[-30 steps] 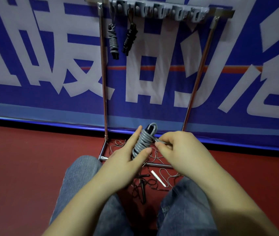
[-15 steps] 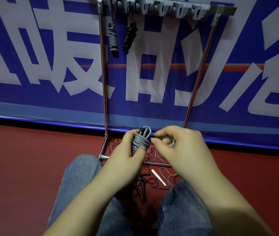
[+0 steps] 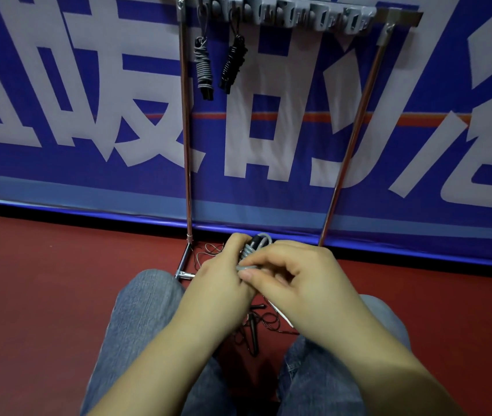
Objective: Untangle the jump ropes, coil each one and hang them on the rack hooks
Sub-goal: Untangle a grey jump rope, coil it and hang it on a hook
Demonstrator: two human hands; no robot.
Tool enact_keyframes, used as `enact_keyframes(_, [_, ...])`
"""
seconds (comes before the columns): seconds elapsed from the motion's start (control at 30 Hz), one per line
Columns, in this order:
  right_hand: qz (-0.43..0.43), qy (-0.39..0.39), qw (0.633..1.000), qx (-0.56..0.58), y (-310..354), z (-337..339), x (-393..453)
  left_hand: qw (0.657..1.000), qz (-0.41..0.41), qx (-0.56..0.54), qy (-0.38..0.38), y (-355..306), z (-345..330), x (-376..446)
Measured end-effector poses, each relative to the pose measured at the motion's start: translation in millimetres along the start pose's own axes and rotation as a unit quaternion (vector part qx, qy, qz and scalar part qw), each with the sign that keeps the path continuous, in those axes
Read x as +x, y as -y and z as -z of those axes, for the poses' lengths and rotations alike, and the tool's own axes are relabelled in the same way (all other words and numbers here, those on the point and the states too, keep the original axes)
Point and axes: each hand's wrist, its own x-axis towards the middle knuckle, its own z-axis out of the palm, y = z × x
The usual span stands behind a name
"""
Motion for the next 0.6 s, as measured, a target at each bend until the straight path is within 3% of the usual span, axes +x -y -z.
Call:
enact_keyframes(0.17, [0.030,-0.032,0.999,-0.018,-2,-5,0,0.999,-0.024,0.046,-0.017,4,-3,1])
enact_keyframes(0.3, [0.031,-0.023,0.999,-0.003,-1,-4,1,0.999,-0.024,0.018,-0.013,3,-3,-1])
enact_keyframes(0.43, [0.014,-0.042,0.999,0.020,-3,16,6,0.989,-0.015,-0.141,0.034,-2,2,-1])
enact_keyframes(0.6, [-0.019,0.064,0.997,-0.039,-5,36,11,0.930,0.092,-0.323,0.147,-12,21,-3])
